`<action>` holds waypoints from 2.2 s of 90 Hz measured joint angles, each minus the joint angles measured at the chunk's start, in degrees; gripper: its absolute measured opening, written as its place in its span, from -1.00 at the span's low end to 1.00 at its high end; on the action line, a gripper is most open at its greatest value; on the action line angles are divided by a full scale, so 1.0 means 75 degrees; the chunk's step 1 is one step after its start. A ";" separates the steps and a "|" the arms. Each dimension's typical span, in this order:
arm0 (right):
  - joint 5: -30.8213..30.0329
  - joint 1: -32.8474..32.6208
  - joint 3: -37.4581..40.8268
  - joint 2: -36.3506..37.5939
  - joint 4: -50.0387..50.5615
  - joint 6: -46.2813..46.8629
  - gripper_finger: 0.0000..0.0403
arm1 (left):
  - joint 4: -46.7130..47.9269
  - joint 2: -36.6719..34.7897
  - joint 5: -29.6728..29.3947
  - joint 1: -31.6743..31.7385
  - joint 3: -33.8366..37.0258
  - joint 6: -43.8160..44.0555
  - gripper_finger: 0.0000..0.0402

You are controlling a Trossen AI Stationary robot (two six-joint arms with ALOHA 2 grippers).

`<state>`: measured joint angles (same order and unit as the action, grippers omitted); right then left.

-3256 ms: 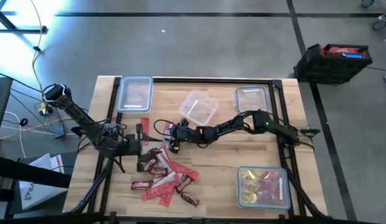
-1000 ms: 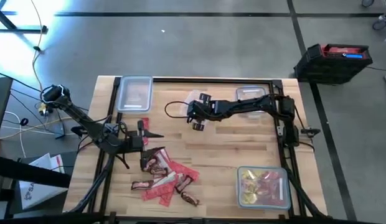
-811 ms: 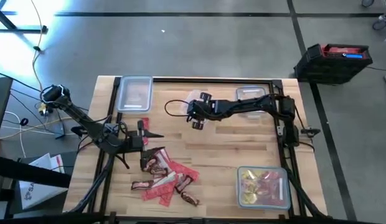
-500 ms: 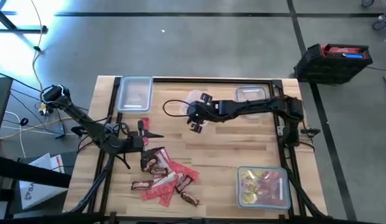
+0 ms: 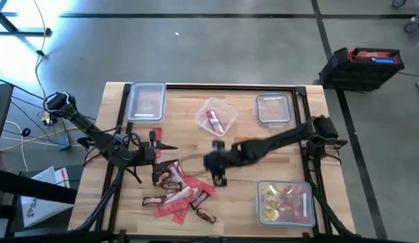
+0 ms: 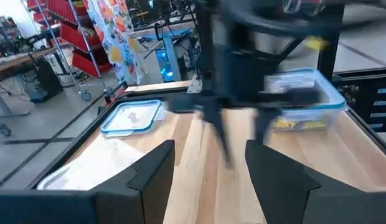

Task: Sort candy
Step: Put the strawberry red into the upper middle transparent bin

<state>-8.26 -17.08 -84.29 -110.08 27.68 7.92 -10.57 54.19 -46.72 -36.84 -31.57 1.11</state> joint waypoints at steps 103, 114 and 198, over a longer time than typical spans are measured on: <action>0.0426 -0.0252 0.0000 -0.1086 -0.3094 -0.0008 -0.39 | 0.2228 0.0000 0.1650 -0.0396 -0.0003 0.2803 -0.09; 0.0867 -0.0217 -0.0004 -0.1477 -0.4558 -0.0119 -0.39 | 0.2231 0.0000 0.1434 -0.0396 -0.0003 0.2782 -0.09; -0.0383 -0.0264 -0.6600 -0.4884 0.4412 0.0785 -0.39 | 0.3063 0.0000 0.1311 -0.1276 -0.0003 0.4713 -0.09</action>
<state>-11.13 -19.06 -133.79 -146.71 60.77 13.81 12.40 54.19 -36.89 -46.41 -31.59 36.46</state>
